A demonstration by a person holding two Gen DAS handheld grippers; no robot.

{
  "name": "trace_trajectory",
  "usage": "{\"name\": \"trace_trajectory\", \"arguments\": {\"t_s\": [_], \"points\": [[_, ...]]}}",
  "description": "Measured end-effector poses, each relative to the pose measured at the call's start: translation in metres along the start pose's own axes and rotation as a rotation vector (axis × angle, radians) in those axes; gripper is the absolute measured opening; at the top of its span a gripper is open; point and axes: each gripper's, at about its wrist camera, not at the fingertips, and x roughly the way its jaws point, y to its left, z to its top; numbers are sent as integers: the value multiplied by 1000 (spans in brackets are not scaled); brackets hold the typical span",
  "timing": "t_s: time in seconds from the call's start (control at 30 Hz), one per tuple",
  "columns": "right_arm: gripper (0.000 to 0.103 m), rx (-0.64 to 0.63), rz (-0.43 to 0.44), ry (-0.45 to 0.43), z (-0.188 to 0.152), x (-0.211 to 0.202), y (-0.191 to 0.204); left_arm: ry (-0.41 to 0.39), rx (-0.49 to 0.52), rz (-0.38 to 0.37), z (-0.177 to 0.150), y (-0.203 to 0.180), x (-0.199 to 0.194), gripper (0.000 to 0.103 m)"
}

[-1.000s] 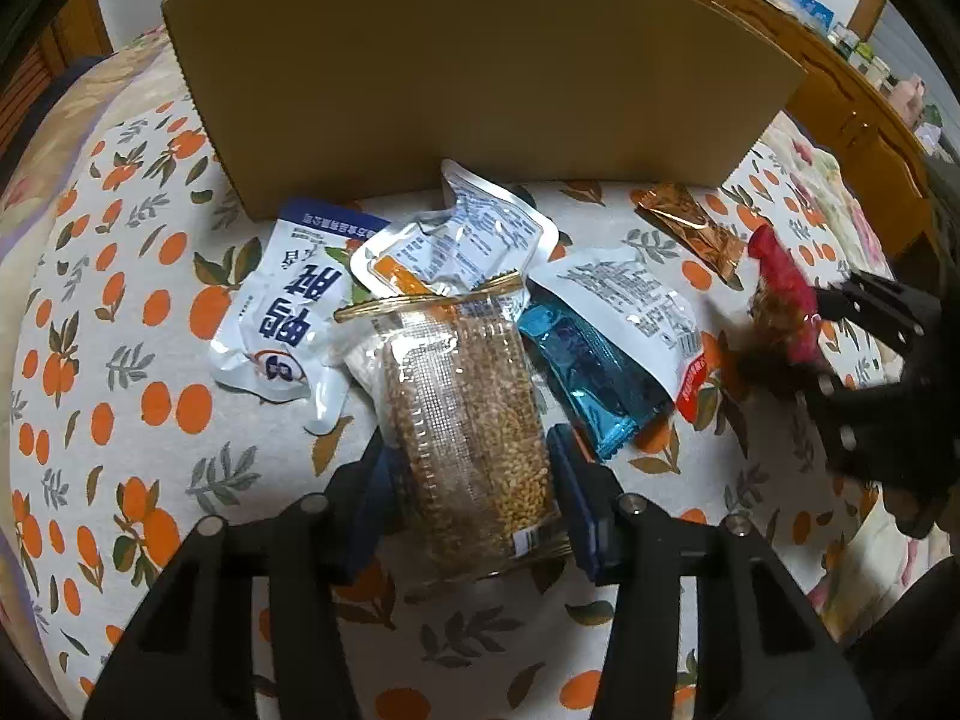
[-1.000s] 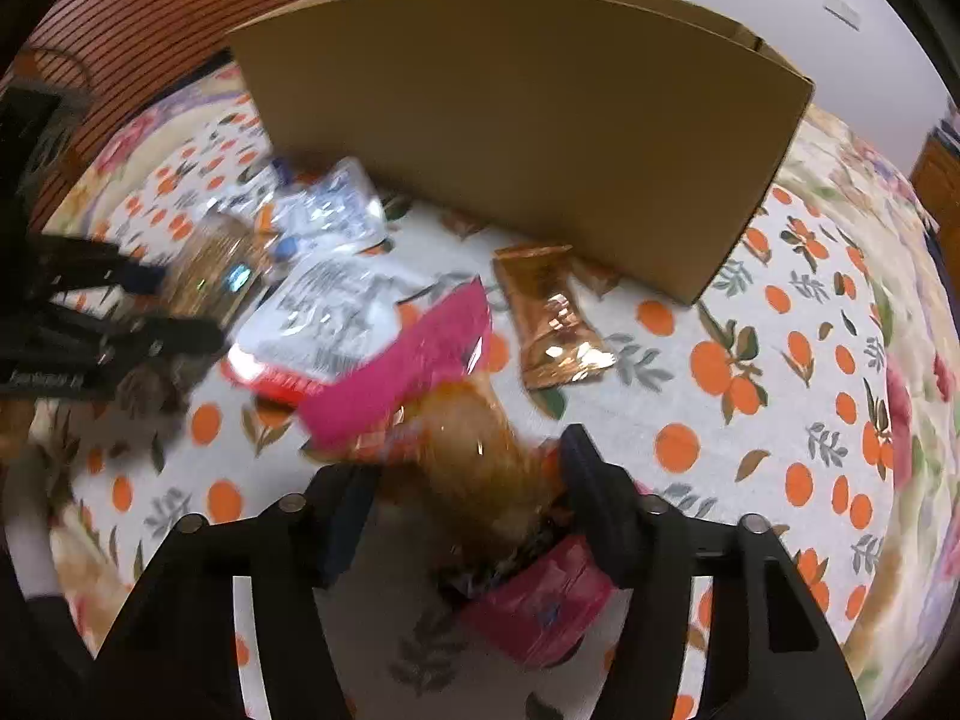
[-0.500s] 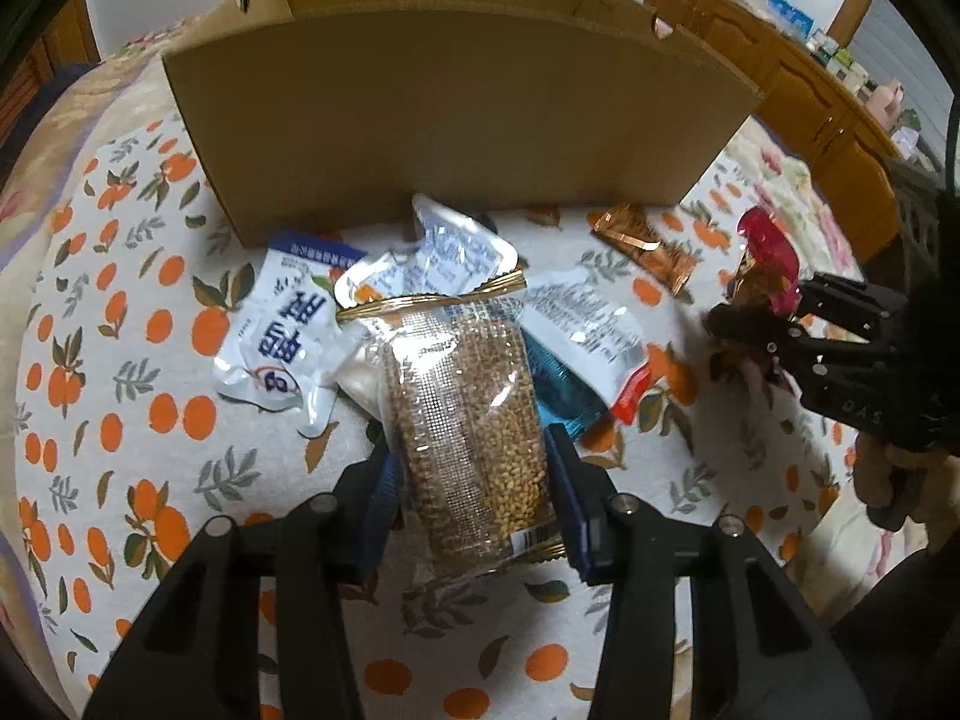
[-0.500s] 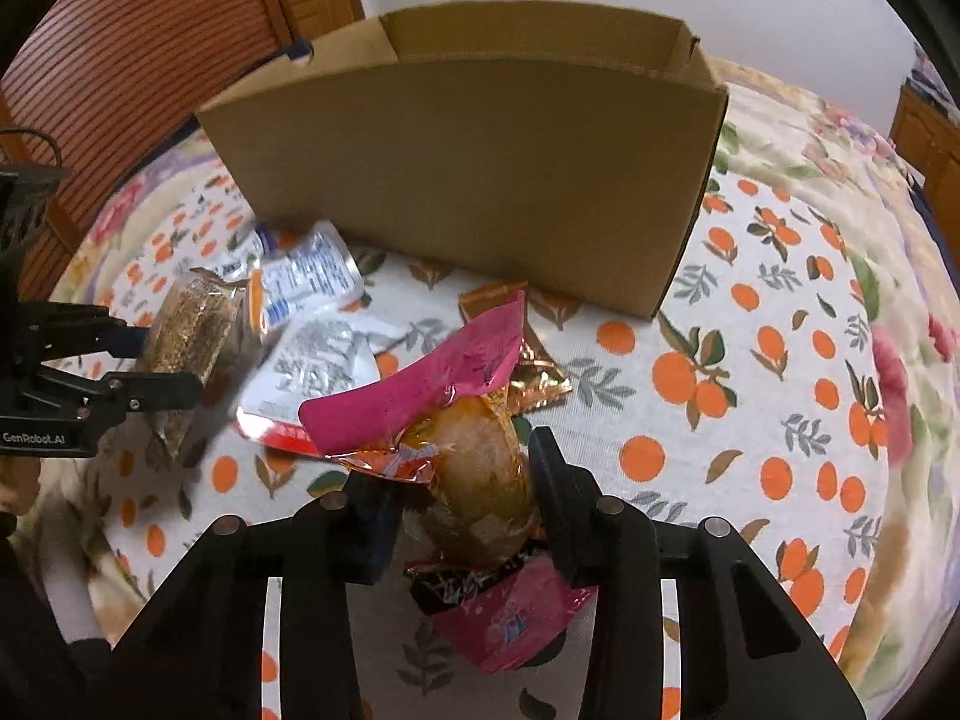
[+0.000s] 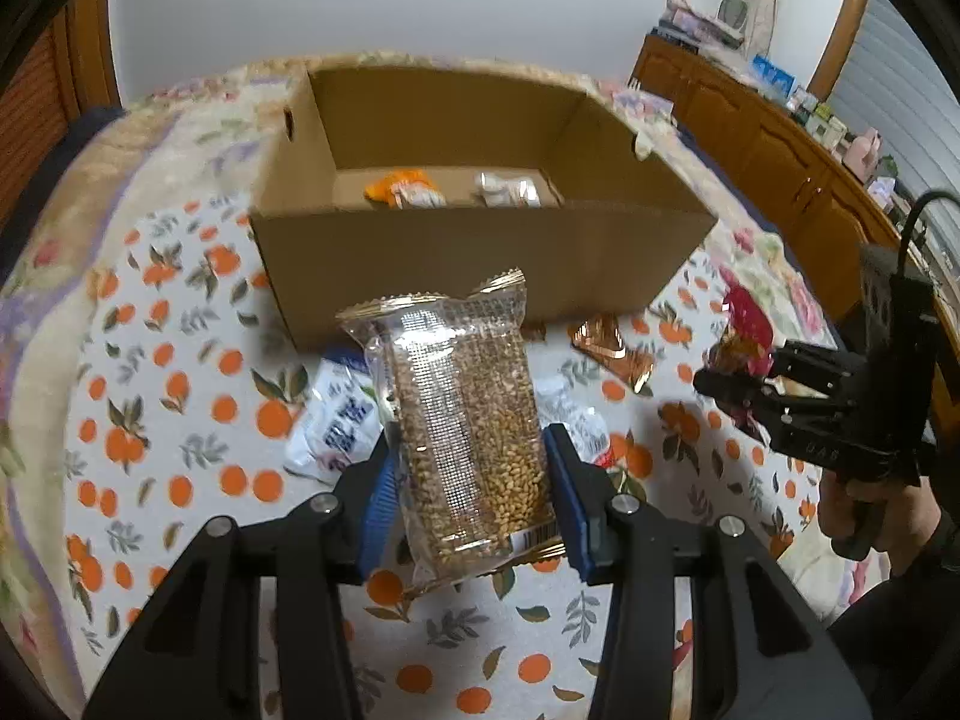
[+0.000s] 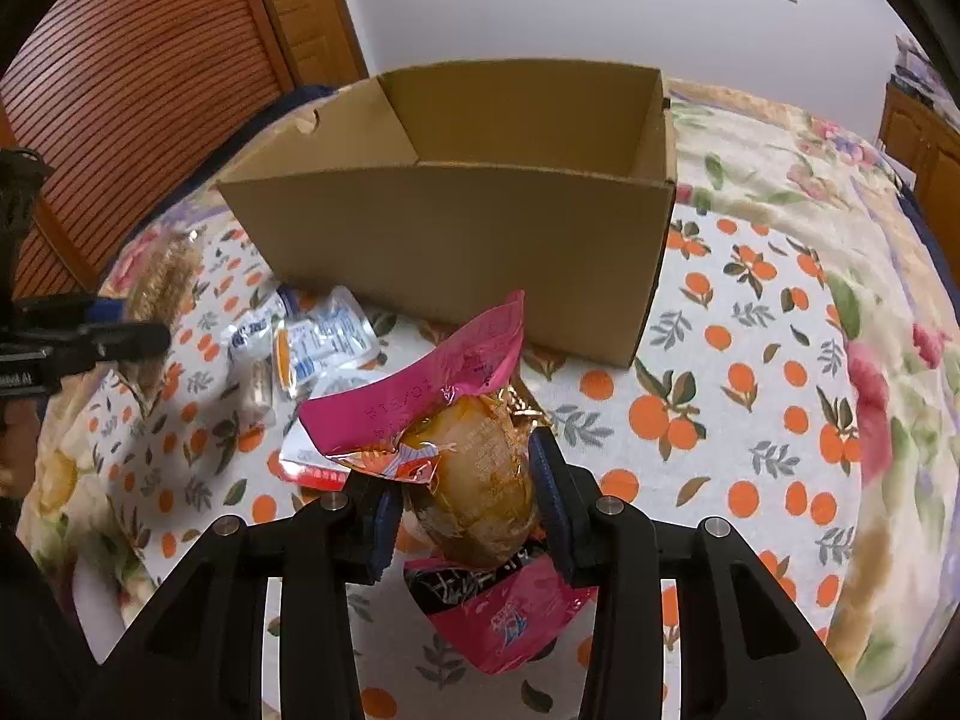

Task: Organize snacks
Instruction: 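Carry the seed bag and pink egg packet into the box and release both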

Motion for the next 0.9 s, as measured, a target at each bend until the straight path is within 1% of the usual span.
{"name": "trace_trajectory", "arguments": {"t_s": [0.13, 0.4, 0.7, 0.9], "points": [[40, 9, 7, -20, 5, -6, -2, -40, -6, 8, 9, 8, -14, 45], [40, 18, 22, -46, 8, -14, -5, -91, -10, 31, 18, 27, -32, 45], [40, 11, 32, -78, 16, -20, 0, -125, 46, 55, 31, 15, -30, 45], [40, -7, 27, -132, 35, -36, 6, -151, 63, 42, 50, 8, -27, 45]]}}
